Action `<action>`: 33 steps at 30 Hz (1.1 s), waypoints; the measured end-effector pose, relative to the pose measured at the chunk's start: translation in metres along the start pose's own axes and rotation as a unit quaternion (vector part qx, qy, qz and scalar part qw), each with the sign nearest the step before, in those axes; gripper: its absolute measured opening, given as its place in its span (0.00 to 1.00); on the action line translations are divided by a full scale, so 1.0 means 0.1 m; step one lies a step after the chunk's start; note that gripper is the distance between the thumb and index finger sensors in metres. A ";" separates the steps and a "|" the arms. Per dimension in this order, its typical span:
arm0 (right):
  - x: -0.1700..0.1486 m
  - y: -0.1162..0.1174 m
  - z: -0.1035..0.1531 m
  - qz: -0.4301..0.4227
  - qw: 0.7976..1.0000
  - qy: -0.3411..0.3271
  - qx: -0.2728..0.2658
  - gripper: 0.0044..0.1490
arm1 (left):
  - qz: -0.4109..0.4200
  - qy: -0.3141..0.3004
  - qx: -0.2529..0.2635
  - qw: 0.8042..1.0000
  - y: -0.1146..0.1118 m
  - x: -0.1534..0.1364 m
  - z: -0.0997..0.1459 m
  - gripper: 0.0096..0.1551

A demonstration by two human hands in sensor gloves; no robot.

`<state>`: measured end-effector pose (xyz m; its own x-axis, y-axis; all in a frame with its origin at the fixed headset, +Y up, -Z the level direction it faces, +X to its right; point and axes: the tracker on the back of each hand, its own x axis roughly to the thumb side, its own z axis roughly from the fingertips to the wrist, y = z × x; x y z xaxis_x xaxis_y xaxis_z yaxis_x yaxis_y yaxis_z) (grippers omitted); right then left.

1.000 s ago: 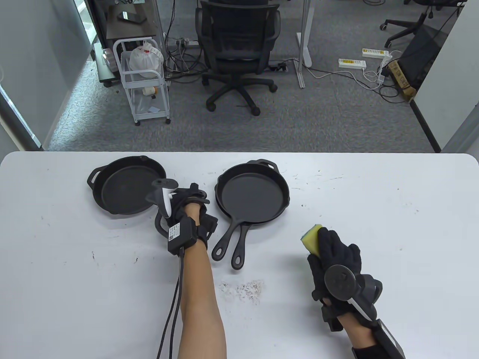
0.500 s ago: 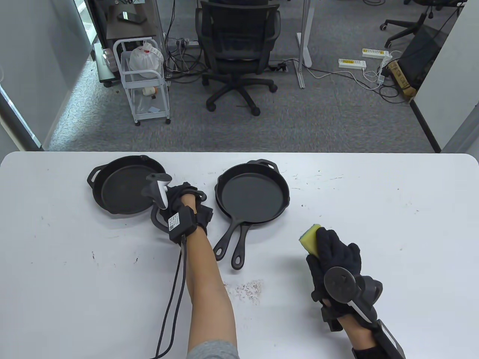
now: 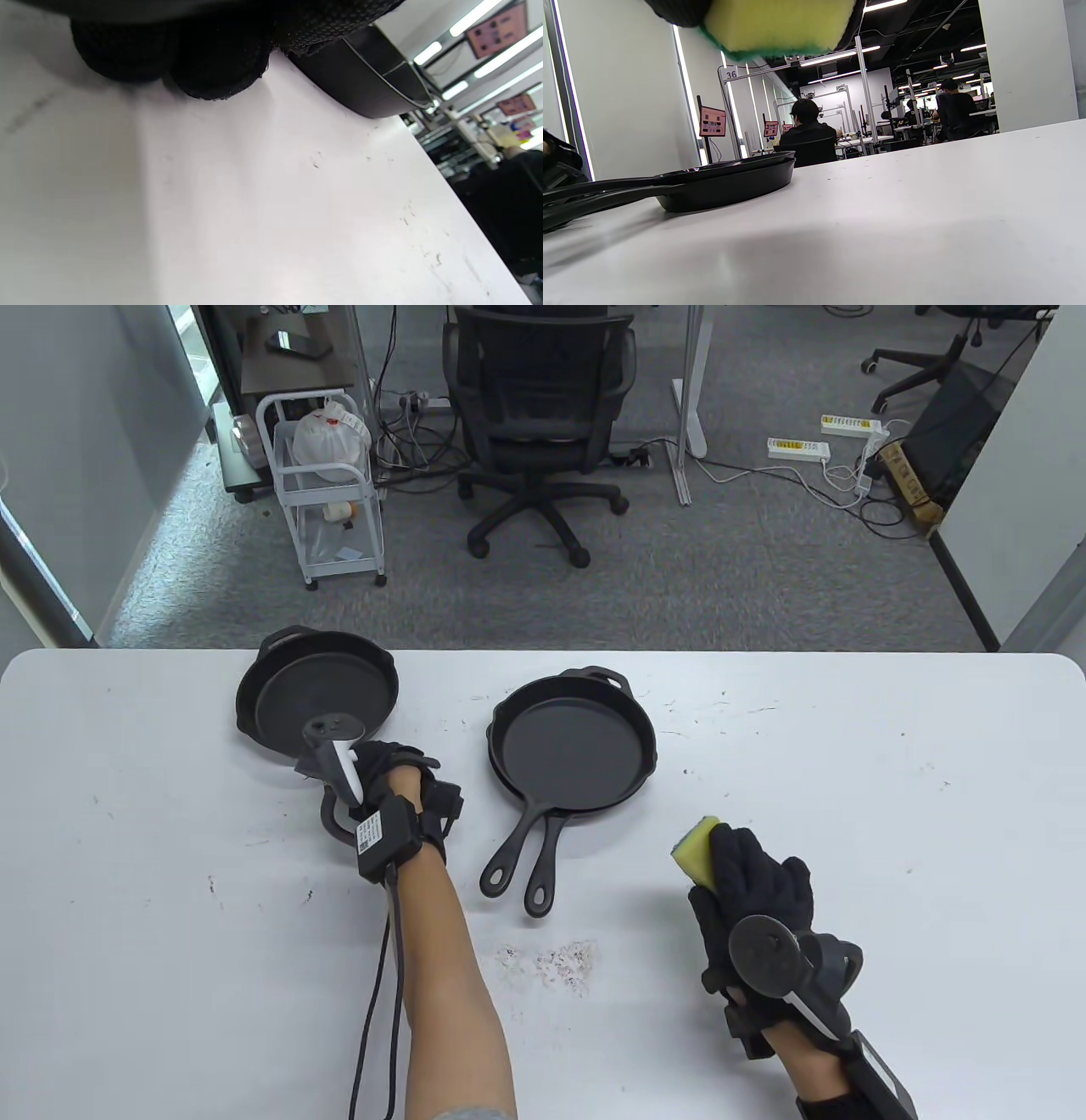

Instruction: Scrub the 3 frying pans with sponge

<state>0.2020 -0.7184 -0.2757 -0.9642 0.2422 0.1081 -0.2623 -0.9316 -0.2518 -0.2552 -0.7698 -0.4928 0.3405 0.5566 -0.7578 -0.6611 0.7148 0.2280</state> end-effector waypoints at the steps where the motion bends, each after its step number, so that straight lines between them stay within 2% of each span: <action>1: 0.00 0.00 0.00 0.001 1.000 0.000 0.000 0.47 | -0.001 -0.009 0.010 1.000 0.03 -0.03 0.00 0.42; 4: 0.00 0.03 -0.01 0.005 1.000 0.000 0.007 0.46 | 0.006 -0.030 0.011 0.999 0.16 -0.11 0.04 0.41; 7: -0.01 0.04 -0.01 0.004 1.000 0.002 0.010 0.46 | -0.003 -0.076 0.026 0.997 0.43 -0.05 0.14 0.41; 11: -0.03 0.10 -0.03 0.012 1.000 0.008 0.025 0.46 | -0.047 -0.182 0.066 0.980 0.80 0.16 0.43 0.40; 15: -0.06 0.15 -0.07 0.015 0.999 0.015 0.036 0.47 | -0.067 -0.251 0.071 0.963 0.96 0.21 0.78 0.39; 19: -0.06 0.14 -0.07 0.028 0.999 0.015 0.032 0.46 | -0.079 -0.290 0.071 0.951 0.96 0.14 1.09 0.38; 22: -0.04 0.11 -0.05 0.028 0.999 0.011 0.024 0.46 | -0.079 -0.322 0.048 0.942 0.89 0.01 1.32 0.38; 28: 0.00 0.05 -0.02 0.027 1.000 0.002 0.010 0.46 | -0.096 -0.387 0.001 0.917 0.67 -0.28 1.77 0.38; 33: 0.06 0.04 0.01 0.041 0.999 -0.013 0.003 0.46 | -0.110 -0.418 -0.054 0.900 0.37 -0.48 2.06 0.38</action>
<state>0.1947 -0.7212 -0.2753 -0.9810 0.1577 0.1130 -0.1821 -0.9495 -0.2556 -0.1585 -0.6825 -0.3220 0.8254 0.5630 -0.0418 -0.5620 0.8264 0.0343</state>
